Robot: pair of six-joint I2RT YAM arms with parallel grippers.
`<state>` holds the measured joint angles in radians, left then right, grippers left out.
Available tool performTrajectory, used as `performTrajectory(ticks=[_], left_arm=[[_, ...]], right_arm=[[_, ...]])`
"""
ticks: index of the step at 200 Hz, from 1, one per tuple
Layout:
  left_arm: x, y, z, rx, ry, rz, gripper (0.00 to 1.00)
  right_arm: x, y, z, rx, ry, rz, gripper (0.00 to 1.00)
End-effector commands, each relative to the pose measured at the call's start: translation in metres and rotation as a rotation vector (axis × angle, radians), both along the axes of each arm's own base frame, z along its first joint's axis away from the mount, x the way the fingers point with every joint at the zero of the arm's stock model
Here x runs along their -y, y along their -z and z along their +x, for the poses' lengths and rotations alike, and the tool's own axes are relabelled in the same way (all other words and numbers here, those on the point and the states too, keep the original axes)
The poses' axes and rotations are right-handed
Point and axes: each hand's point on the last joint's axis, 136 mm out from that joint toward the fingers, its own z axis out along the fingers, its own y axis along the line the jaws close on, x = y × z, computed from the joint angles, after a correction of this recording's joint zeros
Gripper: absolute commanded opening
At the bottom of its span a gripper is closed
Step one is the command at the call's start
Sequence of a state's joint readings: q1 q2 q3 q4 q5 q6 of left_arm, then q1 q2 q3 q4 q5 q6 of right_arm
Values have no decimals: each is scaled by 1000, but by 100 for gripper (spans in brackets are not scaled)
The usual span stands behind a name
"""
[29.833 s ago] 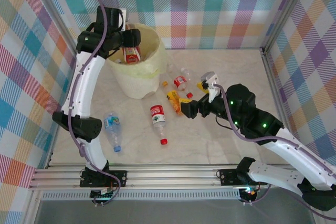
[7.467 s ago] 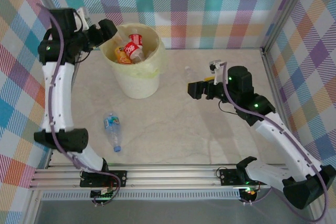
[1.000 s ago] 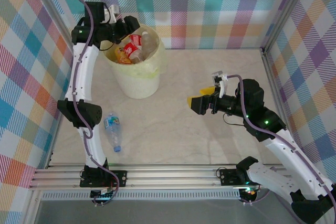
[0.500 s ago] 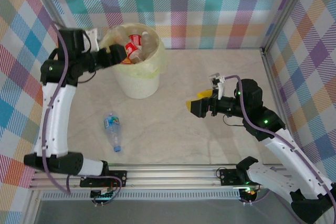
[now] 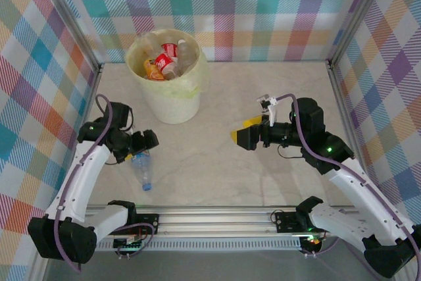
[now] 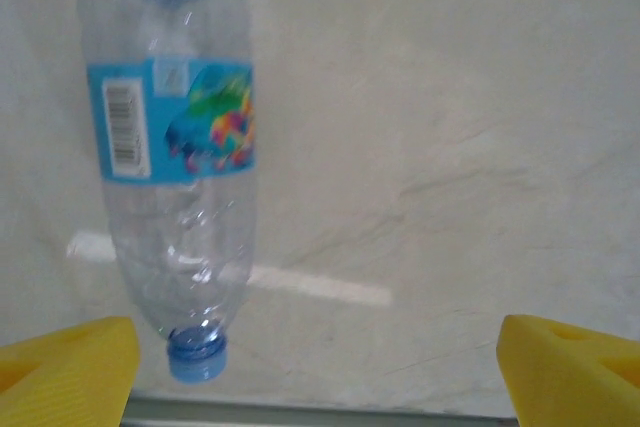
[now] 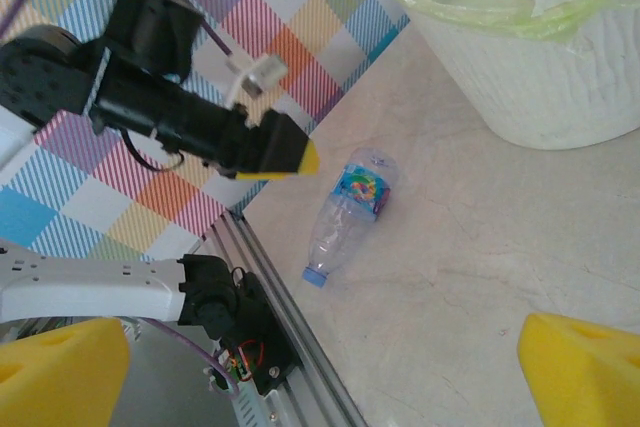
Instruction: Put the plastic bottles in the bin
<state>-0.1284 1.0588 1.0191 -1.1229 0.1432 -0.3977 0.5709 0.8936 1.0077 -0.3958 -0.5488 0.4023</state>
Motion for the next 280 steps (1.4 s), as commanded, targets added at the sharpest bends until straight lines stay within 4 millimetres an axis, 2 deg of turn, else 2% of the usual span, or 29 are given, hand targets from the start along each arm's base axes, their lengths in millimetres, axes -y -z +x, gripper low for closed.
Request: performTrajectory(ticks=[1, 11, 41, 93, 126, 149, 194, 256, 280], left_arm=[[-13, 17, -8, -22, -72, 64, 92], [-17, 28, -10, -46, -91, 89, 90], [-17, 35, 4, -38, -120, 110, 87], [-24, 82, 7, -116, -192, 154, 85], [-31, 94, 11, -102, -215, 193, 84], [-25, 104, 16, -108, -200, 166, 89], [-21, 114, 31, -100, -192, 155, 90], [-13, 119, 53, -84, -209, 88, 82], [-15, 117, 57, -72, -235, 74, 73]], right_arm=[[-5, -2, -4, 7, -39, 9, 100], [-5, -1, -4, 6, -38, 8, 100], [-6, 1, -3, 0, -39, 10, 100], [-5, 6, -4, -4, -33, 4, 100], [-7, 9, -2, -13, -36, 6, 100], [-8, 12, -1, -19, -37, 5, 100], [-7, 15, 0, -23, -30, -1, 100], [-7, 17, 0, -28, -21, -4, 100], [-7, 19, 1, -34, -18, -8, 100]])
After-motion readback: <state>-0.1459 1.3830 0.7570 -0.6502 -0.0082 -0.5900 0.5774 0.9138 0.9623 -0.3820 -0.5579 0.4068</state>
